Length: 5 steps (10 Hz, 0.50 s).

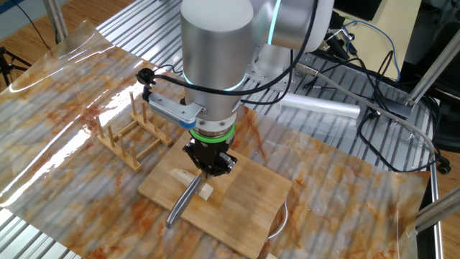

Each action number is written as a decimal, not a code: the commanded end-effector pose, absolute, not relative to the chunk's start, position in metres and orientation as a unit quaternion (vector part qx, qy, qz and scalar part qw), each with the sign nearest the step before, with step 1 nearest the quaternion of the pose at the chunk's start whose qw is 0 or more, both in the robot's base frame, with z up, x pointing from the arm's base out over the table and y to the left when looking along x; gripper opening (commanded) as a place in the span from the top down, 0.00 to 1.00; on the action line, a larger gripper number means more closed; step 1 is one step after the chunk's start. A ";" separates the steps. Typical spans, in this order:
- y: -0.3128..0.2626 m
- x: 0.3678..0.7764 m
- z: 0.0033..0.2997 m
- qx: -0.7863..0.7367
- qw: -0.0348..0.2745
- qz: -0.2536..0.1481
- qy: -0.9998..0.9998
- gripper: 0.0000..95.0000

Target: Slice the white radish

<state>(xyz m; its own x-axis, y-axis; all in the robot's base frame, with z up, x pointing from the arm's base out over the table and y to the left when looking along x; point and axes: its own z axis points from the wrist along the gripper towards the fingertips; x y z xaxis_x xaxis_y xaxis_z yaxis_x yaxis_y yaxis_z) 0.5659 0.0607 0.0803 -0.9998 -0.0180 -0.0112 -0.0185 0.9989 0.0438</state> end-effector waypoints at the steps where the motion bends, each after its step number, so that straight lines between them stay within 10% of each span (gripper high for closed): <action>1: 0.061 0.567 0.080 -0.010 0.008 0.019 1.000 1.00; 5: 0.062 0.568 0.078 -0.006 0.009 0.019 1.000 1.00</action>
<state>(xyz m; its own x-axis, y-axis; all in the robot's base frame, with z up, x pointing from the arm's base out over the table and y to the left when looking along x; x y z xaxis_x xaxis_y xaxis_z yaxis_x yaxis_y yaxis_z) 0.5679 0.0618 0.0770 -0.9998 -0.0107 -0.0179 -0.0113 0.9992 0.0374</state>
